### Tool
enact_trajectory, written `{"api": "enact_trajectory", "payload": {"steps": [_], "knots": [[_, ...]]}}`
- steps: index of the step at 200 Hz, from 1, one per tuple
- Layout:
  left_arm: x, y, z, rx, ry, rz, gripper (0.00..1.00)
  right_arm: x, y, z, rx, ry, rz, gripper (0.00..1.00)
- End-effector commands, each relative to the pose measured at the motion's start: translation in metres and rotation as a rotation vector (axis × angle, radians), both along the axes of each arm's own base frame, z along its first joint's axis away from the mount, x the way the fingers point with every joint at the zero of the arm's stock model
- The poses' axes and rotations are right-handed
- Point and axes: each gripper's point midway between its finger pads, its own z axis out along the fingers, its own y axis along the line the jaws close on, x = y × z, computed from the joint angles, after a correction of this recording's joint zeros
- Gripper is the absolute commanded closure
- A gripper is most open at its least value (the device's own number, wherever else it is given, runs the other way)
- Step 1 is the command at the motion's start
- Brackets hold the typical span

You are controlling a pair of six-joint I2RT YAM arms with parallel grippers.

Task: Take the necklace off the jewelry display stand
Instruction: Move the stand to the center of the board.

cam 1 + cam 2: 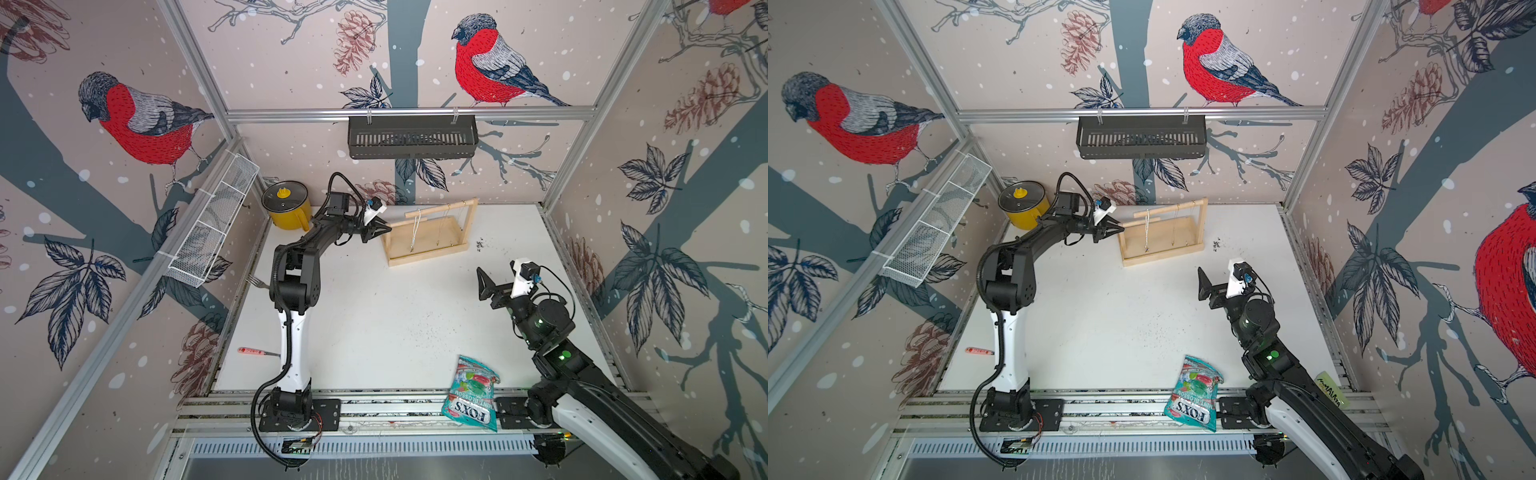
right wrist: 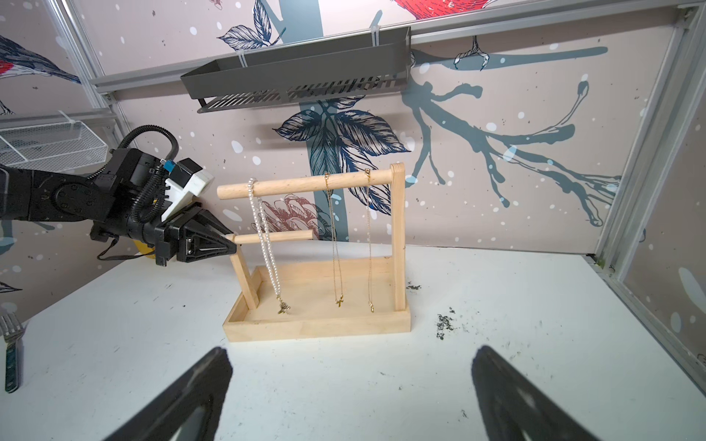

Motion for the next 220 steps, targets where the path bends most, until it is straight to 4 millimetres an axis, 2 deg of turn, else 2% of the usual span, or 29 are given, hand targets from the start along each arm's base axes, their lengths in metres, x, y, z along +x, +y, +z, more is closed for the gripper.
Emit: {"api": "enact_trajectory", "payload": {"steps": [1,54,122,185,205,220], "knots": [[-0.035,-0.003,-0.019,0.054,0.078,-0.055,1.00,-0.002,-0.004,-0.003,0.026,0.006,-0.017,0.00],[-0.060,-0.013,-0.023,0.085,0.080,-0.101,1.00,-0.009,-0.013,-0.006,0.066,0.015,-0.040,0.00],[-0.088,-0.007,-0.029,0.131,0.079,-0.102,1.00,-0.023,-0.025,0.002,0.130,-0.035,-0.056,0.00],[-0.087,0.006,-0.055,0.261,0.106,-0.070,1.00,-0.028,-0.020,0.006,0.136,-0.006,-0.013,0.00],[-0.081,0.010,-0.061,0.286,0.085,-0.024,0.77,-0.028,-0.022,0.006,0.145,0.010,-0.024,0.00],[-0.078,0.011,-0.056,0.284,0.048,-0.003,0.62,-0.028,-0.025,0.006,0.151,0.018,-0.041,0.01]]}}
